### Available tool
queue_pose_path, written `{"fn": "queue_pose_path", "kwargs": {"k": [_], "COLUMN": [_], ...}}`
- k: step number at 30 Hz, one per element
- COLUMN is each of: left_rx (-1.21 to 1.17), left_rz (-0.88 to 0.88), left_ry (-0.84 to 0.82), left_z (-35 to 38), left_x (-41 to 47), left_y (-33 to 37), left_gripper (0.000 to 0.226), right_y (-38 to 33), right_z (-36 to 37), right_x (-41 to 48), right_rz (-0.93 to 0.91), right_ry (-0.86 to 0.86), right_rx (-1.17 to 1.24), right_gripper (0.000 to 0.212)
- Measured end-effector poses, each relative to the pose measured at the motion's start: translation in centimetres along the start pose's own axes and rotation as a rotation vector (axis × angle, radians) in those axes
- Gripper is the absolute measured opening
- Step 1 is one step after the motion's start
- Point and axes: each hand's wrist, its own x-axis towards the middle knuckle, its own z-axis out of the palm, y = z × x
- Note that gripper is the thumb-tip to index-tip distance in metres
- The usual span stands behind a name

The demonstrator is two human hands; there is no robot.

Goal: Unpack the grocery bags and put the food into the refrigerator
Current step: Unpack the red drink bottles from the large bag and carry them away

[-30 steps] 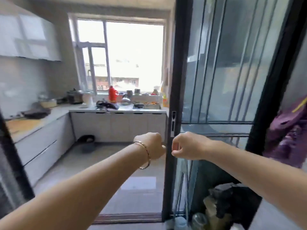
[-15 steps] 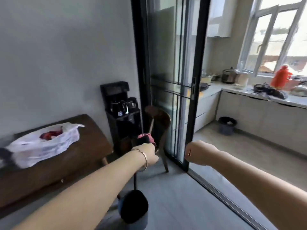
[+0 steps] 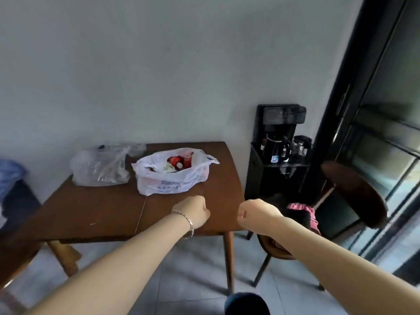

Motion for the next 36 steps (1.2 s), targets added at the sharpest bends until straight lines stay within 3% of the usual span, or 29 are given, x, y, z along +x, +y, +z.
{"fn": "queue_pose_path", "kwargs": {"k": [10,19,22,29,32,34,36], "left_rx": [-0.066,-0.126,-0.067,0.372,0.610,0.607,0.573], "left_rz": [-0.218,-0.128,-0.059,0.115,0.034,-0.017,-0.030], "left_ry": [0.048,0.095,0.004,-0.423,-0.466,-0.453,-0.395], "left_z": [-0.7,-0.4,-0.7,1.5,2.2,2.4,2.3], "left_x": [14.4,29.3,34.8,44.1,45.9,46.7,46.9], "left_y": [-6.7,-16.9,-20.6,-27.0,-29.2,-30.6,-31.6], "left_gripper": [0.017,0.018,0.020,0.031,0.050,0.062,0.061], "right_y": [-2.3,-6.8,-8.8,-10.5,-10.1,-9.9,-10.0], "right_z": [2.2,5.2,5.4,7.7,8.7,9.4,10.6], "right_x": [20.5,36.9,42.2,49.5,51.8,53.8,56.3], "right_rz": [-0.119,-0.091,-0.003,0.125,0.173,0.174,0.124], "right_ry": [-0.093,-0.094,-0.102,-0.190,-0.256,-0.297,-0.314], "right_rx": [0.116,0.135,0.263,0.369,0.381,0.333,0.283], "right_gripper": [0.019,0.026,0.023,0.021,0.020,0.021,0.030]}}
